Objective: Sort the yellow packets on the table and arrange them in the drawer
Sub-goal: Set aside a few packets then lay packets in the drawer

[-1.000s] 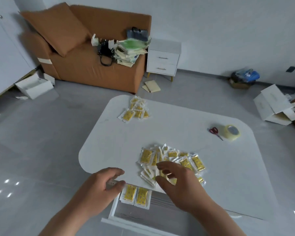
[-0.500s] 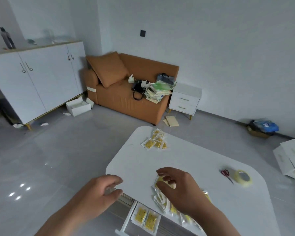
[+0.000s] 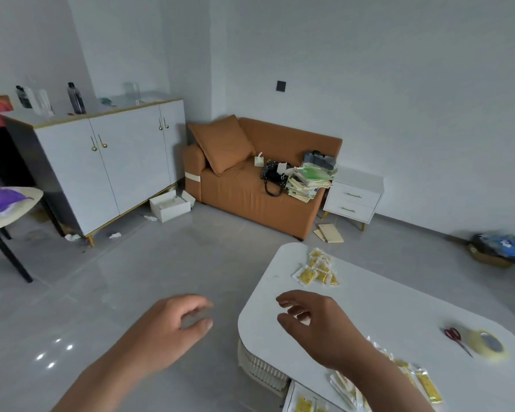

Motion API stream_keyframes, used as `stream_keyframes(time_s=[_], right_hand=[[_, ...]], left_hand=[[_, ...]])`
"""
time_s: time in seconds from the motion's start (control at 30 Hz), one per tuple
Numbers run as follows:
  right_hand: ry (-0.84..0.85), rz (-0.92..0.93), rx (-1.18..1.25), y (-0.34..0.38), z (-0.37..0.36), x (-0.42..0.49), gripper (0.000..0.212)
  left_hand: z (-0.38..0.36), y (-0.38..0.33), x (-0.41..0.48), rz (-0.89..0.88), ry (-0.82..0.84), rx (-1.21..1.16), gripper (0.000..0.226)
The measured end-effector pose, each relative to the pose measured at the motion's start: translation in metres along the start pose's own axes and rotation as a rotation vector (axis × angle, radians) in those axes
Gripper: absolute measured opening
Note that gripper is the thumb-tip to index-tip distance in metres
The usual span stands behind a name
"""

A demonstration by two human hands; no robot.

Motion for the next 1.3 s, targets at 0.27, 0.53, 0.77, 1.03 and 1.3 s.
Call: stream_keyframes(time_s=[0.27, 0.53, 0.77, 1.03, 1.3], right_hand=[[0.019, 0.011, -0.031, 0.032, -0.03, 0.072, 0.024], [-0.024, -0.039, 0.0, 0.024, -0.048, 0.197, 0.023], [-0.049, -0.127, 0.004, 0.025, -0.045, 0.298, 0.026], [-0.17, -0.249, 0.008, 0.024, -0.027, 0.373, 0.026], [-0.351, -0.507, 0.071, 0.01, -0.024, 0.439, 0.019]], left_hand=[[0.046, 0.047, 0.05, 0.017, 0.008, -0.026, 0.02], [0.068, 0.093, 0.172, -0.003, 0.091, 0.028, 0.018], [0.095, 0.124, 0.285, -0.035, 0.172, 0.036, 0.019], [0.117, 0.15, 0.401, -0.113, 0.269, -0.073, 0.02], [0.138, 0.195, 0.538, -0.24, 0.389, -0.151, 0.047]])
Point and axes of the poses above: each hand's wrist, its own x-axis towards the middle knuckle, its own z-axis out of the back of the hand, y = z × x, the point moved 2 cm from there along x, towards the middle knuckle, and after that the axes turned 3 degrees about -z, right-handed, at the moved point
